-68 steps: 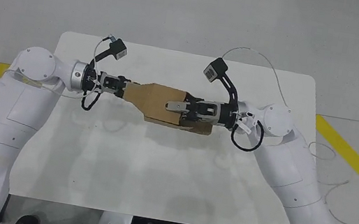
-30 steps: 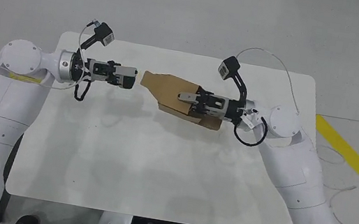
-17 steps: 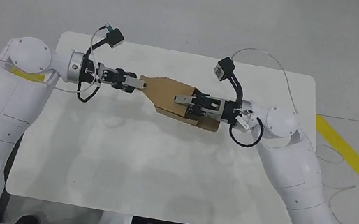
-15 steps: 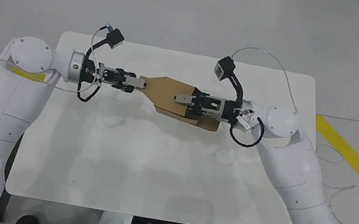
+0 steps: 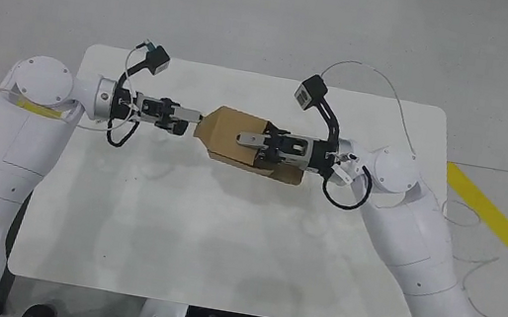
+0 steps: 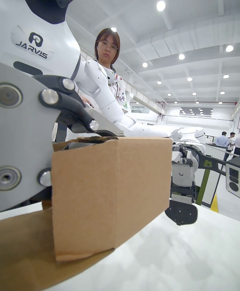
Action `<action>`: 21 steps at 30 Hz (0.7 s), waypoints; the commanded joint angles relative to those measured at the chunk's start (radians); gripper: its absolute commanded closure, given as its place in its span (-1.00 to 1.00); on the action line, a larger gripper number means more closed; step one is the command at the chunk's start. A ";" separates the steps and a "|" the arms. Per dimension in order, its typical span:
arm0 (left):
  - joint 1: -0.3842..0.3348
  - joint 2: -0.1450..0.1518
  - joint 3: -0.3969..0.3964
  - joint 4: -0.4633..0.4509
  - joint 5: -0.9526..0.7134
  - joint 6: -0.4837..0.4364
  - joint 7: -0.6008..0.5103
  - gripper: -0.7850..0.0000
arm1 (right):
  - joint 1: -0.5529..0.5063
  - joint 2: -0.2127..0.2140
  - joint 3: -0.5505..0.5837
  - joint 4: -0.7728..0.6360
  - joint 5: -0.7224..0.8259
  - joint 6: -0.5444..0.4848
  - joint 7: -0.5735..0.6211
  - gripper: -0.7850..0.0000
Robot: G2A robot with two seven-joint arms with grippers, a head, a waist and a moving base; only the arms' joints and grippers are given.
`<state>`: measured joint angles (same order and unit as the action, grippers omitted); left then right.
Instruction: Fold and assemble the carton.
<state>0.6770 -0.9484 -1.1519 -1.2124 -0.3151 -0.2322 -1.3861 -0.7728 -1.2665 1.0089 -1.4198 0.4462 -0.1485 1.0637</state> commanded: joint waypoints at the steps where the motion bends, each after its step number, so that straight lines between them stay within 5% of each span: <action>1: 0.001 -0.001 0.005 -0.007 -0.008 0.000 -0.003 -1.00 | 0.003 -0.003 -0.006 -0.001 0.010 -0.004 -0.005 1.00; 21: 0.007 -0.009 0.044 -0.047 -0.080 -0.023 -0.022 -1.00 | 0.011 -0.014 -0.021 0.008 0.056 -0.026 -0.005 1.00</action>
<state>0.6861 -0.9563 -1.1107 -1.2590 -0.3883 -0.2551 -1.4092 -0.7618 -1.2803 0.9898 -1.4125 0.5002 -0.1740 1.0574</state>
